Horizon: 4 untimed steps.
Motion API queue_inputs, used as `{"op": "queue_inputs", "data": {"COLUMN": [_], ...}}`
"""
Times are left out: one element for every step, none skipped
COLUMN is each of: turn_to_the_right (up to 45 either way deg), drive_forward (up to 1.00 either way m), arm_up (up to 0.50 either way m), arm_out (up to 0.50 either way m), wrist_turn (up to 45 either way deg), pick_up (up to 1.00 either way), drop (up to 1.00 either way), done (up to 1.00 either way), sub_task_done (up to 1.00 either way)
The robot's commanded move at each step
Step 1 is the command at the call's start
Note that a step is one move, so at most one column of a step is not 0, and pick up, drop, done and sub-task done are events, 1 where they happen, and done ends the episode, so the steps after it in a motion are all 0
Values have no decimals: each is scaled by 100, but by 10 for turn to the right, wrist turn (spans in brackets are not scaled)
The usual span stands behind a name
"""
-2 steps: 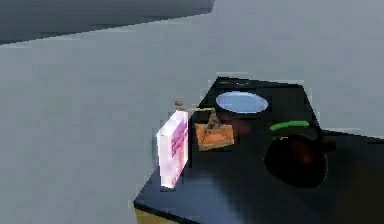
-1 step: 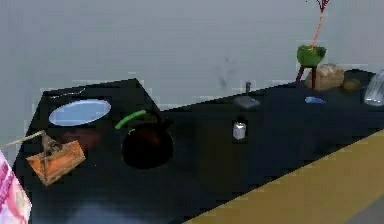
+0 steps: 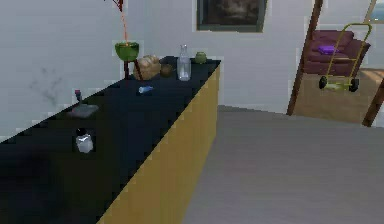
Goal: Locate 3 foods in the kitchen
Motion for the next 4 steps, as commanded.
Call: {"op": "queue_inputs", "data": {"turn_to_the_right": [180,0,-30,0], "drive_forward": [0,10,0,100], "arm_up": [0,0,0,0], "arm_out": [0,0,0,0], "wrist_turn": [0,0,0,0], "pick_up": [0,0,0,0], "drop": [0,0,0,0], "done": [0,0,0,0], "sub_task_done": [0,0,0,0]}}
